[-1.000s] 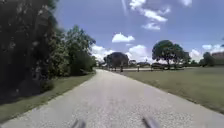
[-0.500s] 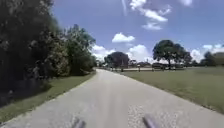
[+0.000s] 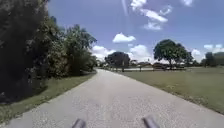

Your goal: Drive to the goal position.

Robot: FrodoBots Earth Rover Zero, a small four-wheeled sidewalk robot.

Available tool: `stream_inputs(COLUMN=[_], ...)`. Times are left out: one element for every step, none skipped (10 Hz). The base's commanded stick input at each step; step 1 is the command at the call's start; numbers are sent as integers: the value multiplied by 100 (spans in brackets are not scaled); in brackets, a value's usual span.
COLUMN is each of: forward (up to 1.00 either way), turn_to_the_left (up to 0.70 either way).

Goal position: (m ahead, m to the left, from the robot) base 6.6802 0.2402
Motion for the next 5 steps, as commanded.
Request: stream_inputs(forward=[50,50,50,50,50], turn_to_the_left=[0,0,0,0,0])
